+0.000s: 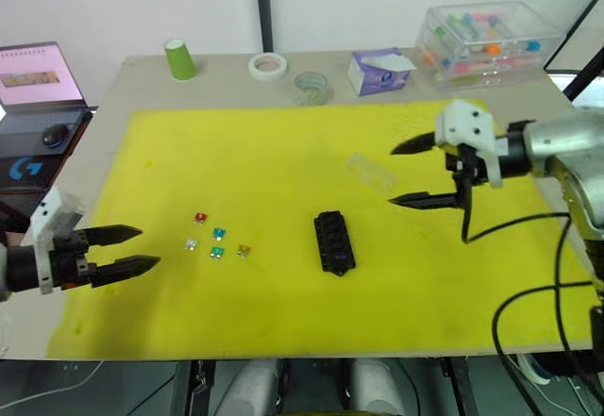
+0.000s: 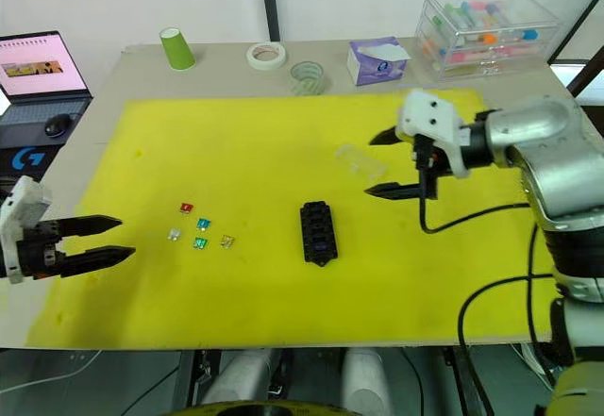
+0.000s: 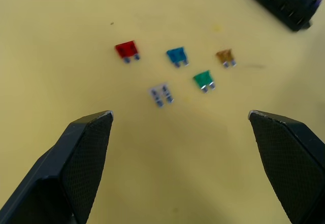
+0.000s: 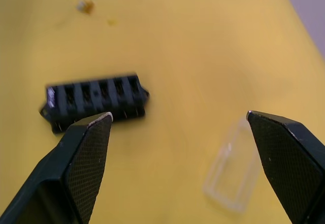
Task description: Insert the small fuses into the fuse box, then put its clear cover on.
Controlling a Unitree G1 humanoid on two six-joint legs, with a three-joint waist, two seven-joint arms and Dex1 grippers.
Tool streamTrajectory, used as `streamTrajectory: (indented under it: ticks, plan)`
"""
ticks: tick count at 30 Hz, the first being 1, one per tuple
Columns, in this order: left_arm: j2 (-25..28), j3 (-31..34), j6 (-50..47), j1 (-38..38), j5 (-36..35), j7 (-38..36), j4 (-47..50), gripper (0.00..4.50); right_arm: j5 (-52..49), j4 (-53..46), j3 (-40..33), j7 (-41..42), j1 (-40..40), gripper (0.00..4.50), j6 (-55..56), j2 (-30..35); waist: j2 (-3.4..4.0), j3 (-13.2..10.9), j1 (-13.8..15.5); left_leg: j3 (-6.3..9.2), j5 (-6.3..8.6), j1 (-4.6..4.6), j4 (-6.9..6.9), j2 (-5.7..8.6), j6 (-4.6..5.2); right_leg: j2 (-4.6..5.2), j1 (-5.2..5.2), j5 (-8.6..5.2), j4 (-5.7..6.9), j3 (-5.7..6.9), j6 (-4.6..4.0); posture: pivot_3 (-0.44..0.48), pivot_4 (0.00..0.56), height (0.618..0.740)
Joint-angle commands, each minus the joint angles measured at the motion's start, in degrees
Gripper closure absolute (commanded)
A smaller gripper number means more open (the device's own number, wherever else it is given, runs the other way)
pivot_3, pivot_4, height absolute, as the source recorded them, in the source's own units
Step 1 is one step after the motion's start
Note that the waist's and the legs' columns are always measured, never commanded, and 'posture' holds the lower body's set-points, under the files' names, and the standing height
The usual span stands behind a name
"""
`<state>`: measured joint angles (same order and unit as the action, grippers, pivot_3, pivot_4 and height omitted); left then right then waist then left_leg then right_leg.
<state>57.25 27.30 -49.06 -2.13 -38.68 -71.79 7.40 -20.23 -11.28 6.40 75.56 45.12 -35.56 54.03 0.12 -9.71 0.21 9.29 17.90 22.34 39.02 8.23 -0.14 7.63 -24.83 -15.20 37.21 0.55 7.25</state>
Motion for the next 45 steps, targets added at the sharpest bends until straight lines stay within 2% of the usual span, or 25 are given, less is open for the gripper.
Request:
streamTrajectory:
  ticks: [1, 6, 11, 21, 27, 39, 45]
  plan:
    - [-1.0, -2.1, -10.5, 4.7, -7.2, 1.0, -3.2, 0.00, -2.7, -5.5, 1.9, -1.0, 2.6, 0.02, -1.8, -3.8, 0.00, 0.0, 0.0, 0.01, 0.00, 0.00, 0.03, 0.00, 0.00, -0.01, 0.00, 0.00, 0.02, 0.00, 0.00, 0.000, 0.150, 0.740]
    - [-4.1, -1.0, -22.6, 11.4, -14.2, 5.6, -8.8, 0.00, -3.3, -8.9, 3.9, -2.5, 3.6, 0.02, -2.9, -7.0, -0.09, 0.0, 0.0, 0.02, -0.01, 0.02, 0.12, 0.03, -0.01, -0.01, -0.01, 0.00, 0.09, 0.00, 0.00, 0.000, 0.150, 0.740]
    - [-3.9, -1.2, -25.0, 11.9, -15.1, 7.5, -10.6, 1.55, -3.2, -9.5, 4.6, -3.1, 3.6, 0.00, -2.9, -7.5, -0.10, 0.0, -0.4, 0.03, -0.01, 0.02, 0.11, 0.03, -0.02, -0.01, -0.04, 0.00, 0.09, -0.01, 0.01, 0.000, 0.150, 0.740]
    - [-4.1, -5.4, -23.6, 13.3, -12.7, 7.5, -18.4, 1.55, -2.7, -9.8, 5.6, -4.4, 3.5, 0.00, -2.1, -7.8, -0.10, 0.1, -0.9, 0.03, -0.02, 0.02, 0.07, 0.03, -0.02, -0.01, -0.07, 0.00, 0.10, -0.01, 0.00, 0.000, 0.150, 0.740]
    - [-6.2, -10.6, -21.2, 18.4, -8.8, 8.0, -24.4, 1.55, -1.7, -9.9, 6.2, -5.1, 3.3, 0.00, -1.3, -7.8, -0.15, 0.1, -0.9, 0.03, -0.02, 0.02, 0.11, 0.04, -0.02, -0.01, -0.06, 0.00, 0.11, -0.01, 0.00, 0.000, 0.150, 0.740]
    - [-9.2, -16.2, -22.3, 18.3, -7.9, 7.0, -22.4, 1.55, 0.0, -10.0, 7.2, -6.1, 3.0, 0.00, -0.2, -8.0, -0.13, 0.1, -0.8, 0.03, -0.02, 0.02, 0.12, 0.08, -0.02, 0.02, -0.04, 0.00, 0.11, -0.02, 0.01, 0.000, 0.150, 0.740]
    - [-7.7, -18.1, -22.5, 14.9, -7.2, 5.2, -20.4, 1.55, 0.1, -10.1, 7.4, -6.5, 3.1, 0.00, -0.5, -7.8, -0.11, 0.1, -1.0, 0.02, -0.02, 0.02, 0.11, 0.08, -0.02, 0.03, -0.05, 0.00, 0.10, -0.04, 0.01, 0.000, 0.150, 0.740]
